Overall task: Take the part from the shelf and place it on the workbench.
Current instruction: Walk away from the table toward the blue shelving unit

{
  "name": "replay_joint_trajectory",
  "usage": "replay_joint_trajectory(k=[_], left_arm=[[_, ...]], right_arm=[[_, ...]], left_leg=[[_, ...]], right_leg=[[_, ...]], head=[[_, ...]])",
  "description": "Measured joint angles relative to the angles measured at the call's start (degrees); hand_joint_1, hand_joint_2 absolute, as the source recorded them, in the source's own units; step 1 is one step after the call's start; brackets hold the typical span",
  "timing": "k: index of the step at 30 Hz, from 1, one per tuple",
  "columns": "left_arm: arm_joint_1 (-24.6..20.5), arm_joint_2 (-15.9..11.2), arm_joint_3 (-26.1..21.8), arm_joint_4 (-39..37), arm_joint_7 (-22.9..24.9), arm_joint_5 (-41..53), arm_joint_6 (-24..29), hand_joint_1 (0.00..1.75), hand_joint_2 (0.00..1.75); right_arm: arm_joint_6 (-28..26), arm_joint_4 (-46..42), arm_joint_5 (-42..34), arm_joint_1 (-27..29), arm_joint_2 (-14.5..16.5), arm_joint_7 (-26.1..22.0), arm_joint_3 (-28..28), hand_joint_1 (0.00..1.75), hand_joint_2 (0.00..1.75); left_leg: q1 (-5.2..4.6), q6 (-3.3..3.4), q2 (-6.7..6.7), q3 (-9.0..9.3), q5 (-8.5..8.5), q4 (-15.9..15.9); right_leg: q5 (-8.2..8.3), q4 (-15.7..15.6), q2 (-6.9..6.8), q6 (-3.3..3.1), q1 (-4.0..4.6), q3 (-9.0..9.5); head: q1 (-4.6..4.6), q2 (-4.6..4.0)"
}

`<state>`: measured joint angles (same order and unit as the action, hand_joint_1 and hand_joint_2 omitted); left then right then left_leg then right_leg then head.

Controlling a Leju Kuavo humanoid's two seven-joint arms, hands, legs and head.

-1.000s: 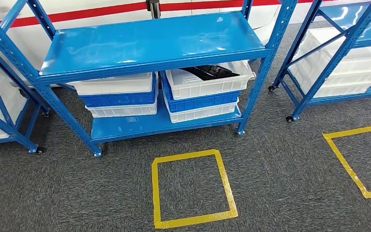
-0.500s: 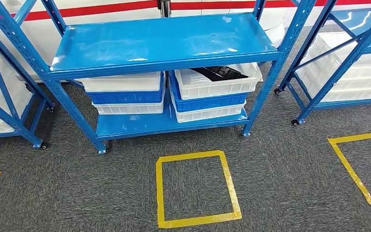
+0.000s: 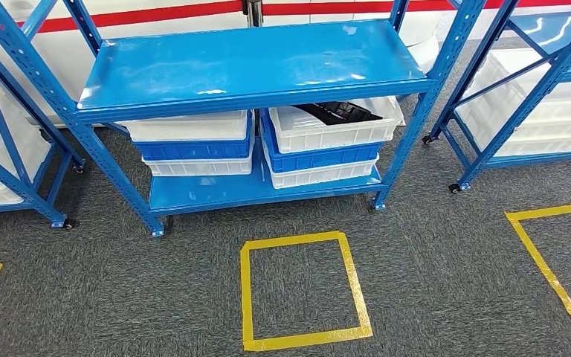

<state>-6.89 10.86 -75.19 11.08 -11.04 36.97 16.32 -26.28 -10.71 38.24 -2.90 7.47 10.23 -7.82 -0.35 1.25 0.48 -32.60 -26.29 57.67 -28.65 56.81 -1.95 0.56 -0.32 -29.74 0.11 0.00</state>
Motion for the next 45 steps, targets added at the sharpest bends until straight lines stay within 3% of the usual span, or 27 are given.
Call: replay_joint_trajectory(k=[3,10,14,17,22,26,45], left_arm=[[0.0,0.0,0.0,0.0,0.3,0.3,0.5,0.00,1.75],[0.0,0.0,0.4,0.0,1.6,1.4,1.1,0.00,1.75],[0.0,0.0,0.7,0.0,2.1,1.5,1.3,0.00,1.75],[0.3,-0.2,2.3,0.2,2.2,0.5,1.4,0.00,1.75],[1.7,-1.2,9.4,1.1,3.1,-4.0,0.3,0.00,1.75],[2.9,-2.0,15.4,1.9,3.9,-7.3,-1.3,0.00,0.00],[9.4,-6.2,45.9,6.4,7.6,-23.3,-9.2,0.00,0.00]], right_arm=[[-0.3,0.0,-0.4,0.0,0.0,-0.3,-0.5,0.00,0.00],[-0.6,0.0,-1.3,0.0,0.0,-2.9,-1.6,0.00,0.00],[-0.7,0.0,-1.7,0.0,0.0,-4.4,-2.2,0.00,1.75],[-1.6,-0.1,-2.1,0.2,-0.1,-5.0,-2.2,0.00,1.75],[-0.7,-0.9,-5.6,1.1,-0.7,-6.0,-2.2,0.00,1.75],[1.9,-1.6,-8.8,2.0,-1.2,-6.4,-2.0,0.00,0.00],[15.0,-6.3,-24.6,6.6,-4.4,-8.4,2.0,0.00,0.00]], left_leg=[[0.07,0.00,0.00,0.01,0.00,0.0],[0.18,-0.01,-0.01,-0.01,0.01,0.0],[0.18,-0.01,-0.01,-0.01,0.01,0.0],[0.18,-0.01,-0.02,-0.01,0.01,0.0],[0.19,-0.01,-0.02,-0.01,0.00,0.0],[0.19,-0.01,-0.04,-0.01,0.00,0.0],[0.19,-0.03,-0.04,0.00,-0.03,0.0]], right_leg=[[0.00,0.0,0.00,0.00,0.03,0.00],[0.00,0.0,0.00,0.00,0.15,0.04],[0.00,0.0,0.00,-0.01,0.15,0.05],[0.00,0.0,0.00,-0.01,0.15,0.05],[-0.01,0.0,0.00,-0.01,0.15,0.00],[-0.01,0.0,0.00,-0.01,0.15,0.01],[-0.14,0.0,0.00,0.12,0.15,-0.14]], head=[[-0.01,0.00],[0.01,0.00],[0.01,0.00],[0.01,0.00],[0.01,0.00],[0.01,0.00],[0.01,0.00]])
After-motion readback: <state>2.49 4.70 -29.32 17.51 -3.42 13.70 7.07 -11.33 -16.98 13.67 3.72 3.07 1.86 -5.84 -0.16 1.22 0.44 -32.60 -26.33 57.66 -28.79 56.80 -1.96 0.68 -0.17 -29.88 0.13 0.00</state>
